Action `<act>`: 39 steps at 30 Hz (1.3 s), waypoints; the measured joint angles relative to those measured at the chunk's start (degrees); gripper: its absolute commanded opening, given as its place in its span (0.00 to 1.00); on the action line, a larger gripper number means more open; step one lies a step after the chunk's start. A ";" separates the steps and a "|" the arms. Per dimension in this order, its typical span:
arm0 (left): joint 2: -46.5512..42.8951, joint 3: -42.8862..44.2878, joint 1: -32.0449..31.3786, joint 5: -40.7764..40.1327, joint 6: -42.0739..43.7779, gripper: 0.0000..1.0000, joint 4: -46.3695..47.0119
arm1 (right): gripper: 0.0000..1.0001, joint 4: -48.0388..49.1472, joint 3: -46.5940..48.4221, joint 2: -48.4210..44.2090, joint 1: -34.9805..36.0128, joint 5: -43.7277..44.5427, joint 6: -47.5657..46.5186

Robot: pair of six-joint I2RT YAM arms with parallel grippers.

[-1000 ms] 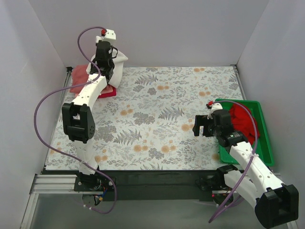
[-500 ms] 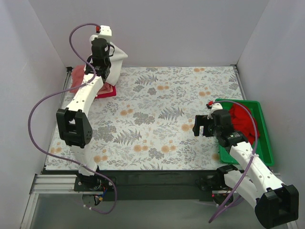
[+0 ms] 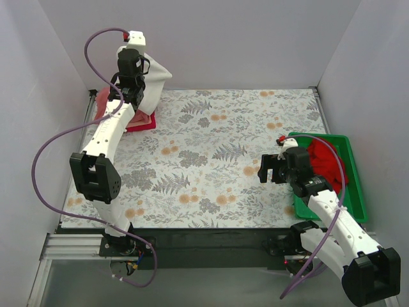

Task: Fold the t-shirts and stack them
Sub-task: Neatly place the folded tshirt to the corner

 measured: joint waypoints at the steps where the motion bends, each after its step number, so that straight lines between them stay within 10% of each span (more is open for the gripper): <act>1: 0.00 0.00 0.00 -0.04 0.00 0.00 -0.20 | 0.98 0.00 0.00 0.00 0.00 0.00 0.00; 39: 20.48 5.16 16.26 0.04 2.21 0.00 7.63 | 0.98 -0.04 0.00 0.00 0.00 0.52 0.04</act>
